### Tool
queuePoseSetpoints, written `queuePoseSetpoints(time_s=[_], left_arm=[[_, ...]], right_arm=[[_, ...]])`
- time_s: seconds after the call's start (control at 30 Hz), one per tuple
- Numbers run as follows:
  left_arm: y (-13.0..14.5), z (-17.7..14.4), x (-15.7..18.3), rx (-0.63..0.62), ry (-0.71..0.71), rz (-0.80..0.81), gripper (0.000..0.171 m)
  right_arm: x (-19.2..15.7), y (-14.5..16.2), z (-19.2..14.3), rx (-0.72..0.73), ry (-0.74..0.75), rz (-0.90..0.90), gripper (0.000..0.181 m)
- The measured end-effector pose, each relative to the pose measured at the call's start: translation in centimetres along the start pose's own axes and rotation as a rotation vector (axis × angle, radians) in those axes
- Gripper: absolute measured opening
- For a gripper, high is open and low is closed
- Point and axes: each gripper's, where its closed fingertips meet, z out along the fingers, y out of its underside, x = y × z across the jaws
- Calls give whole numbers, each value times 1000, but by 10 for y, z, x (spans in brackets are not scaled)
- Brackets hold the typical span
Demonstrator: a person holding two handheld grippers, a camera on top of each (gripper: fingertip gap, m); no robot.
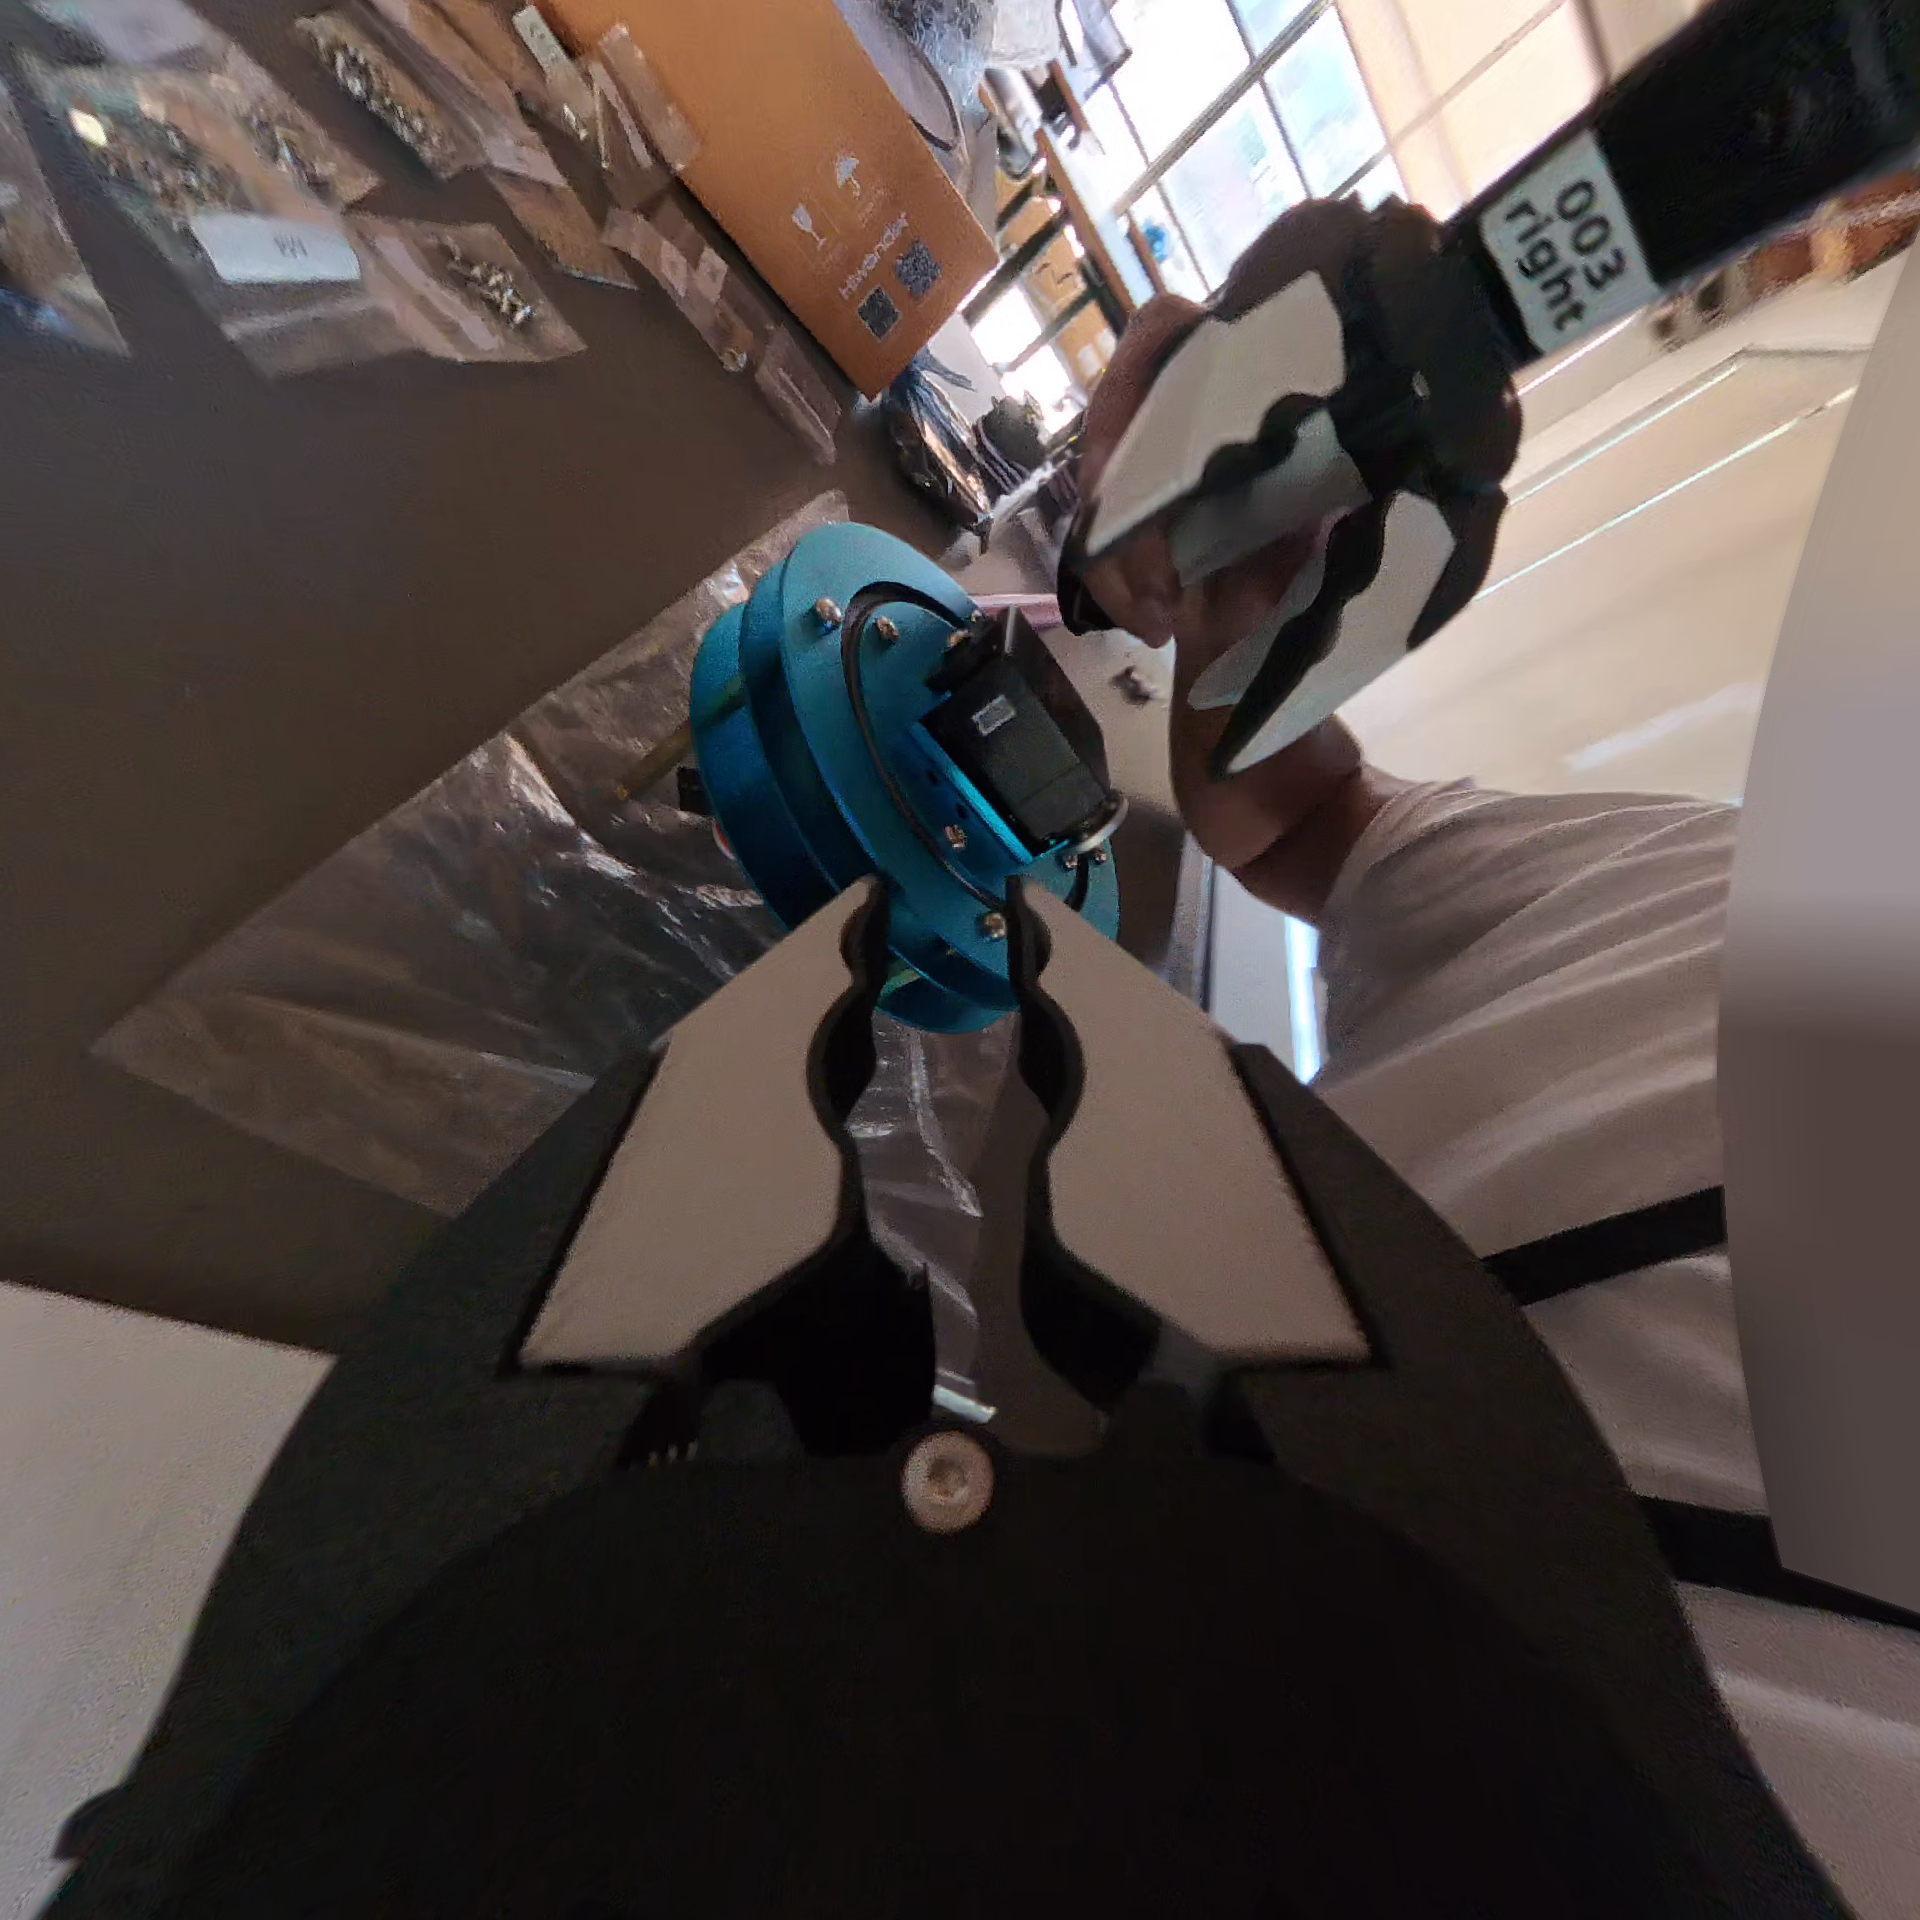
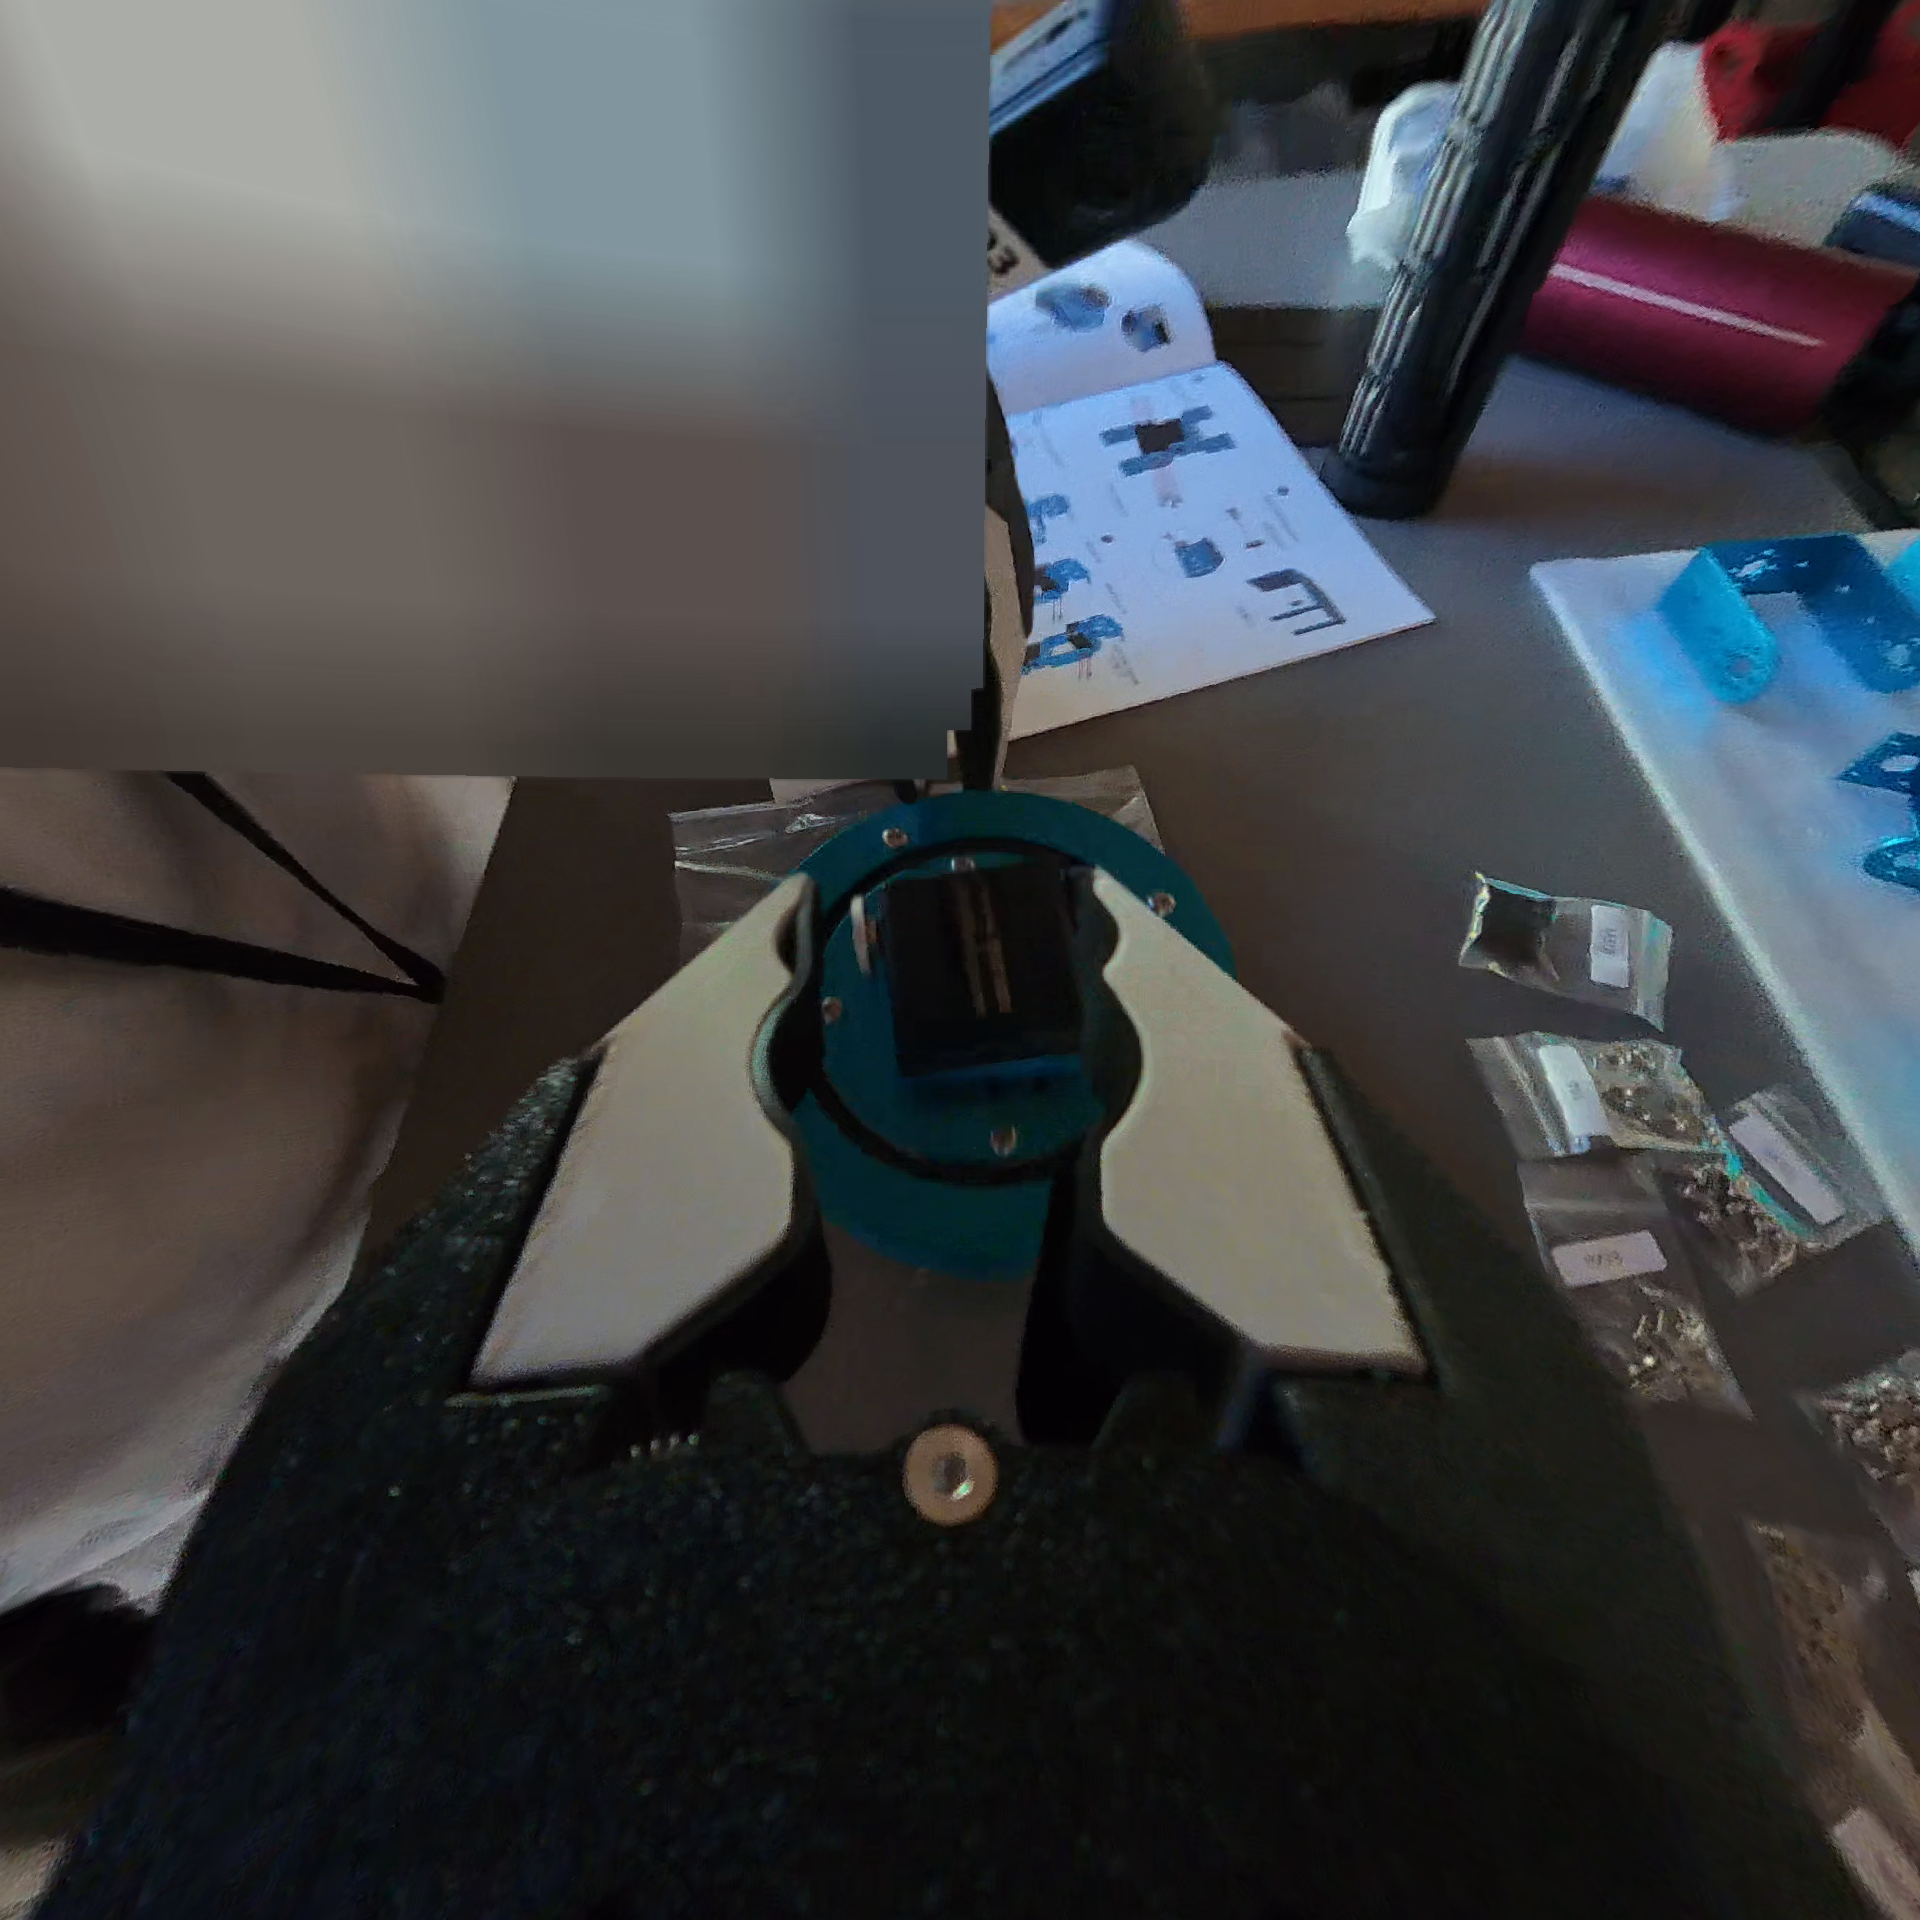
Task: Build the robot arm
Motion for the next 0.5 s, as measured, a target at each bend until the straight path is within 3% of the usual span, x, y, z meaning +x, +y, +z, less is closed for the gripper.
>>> queuePoseSetpoints(time_s=[0.23, 0.3, 0.4, 0.5], left_arm=[[0, 0, -3, -44, 59, -132, 14], [1, -4, -4, -54, 23, -123, 17], [5, -11, -9, -53, -35, -113, 23], [9, -1, -9, -80, 17, -141, 24]], right_arm=[[-2, 16, 43, -476, -13, -228, 33], [-4, 22, 46, -554, -34, -252, 26], [-14, 24, 48, -617, -73, -230, 39], [-15, 24, 49, -654, -50, -216, 38]])
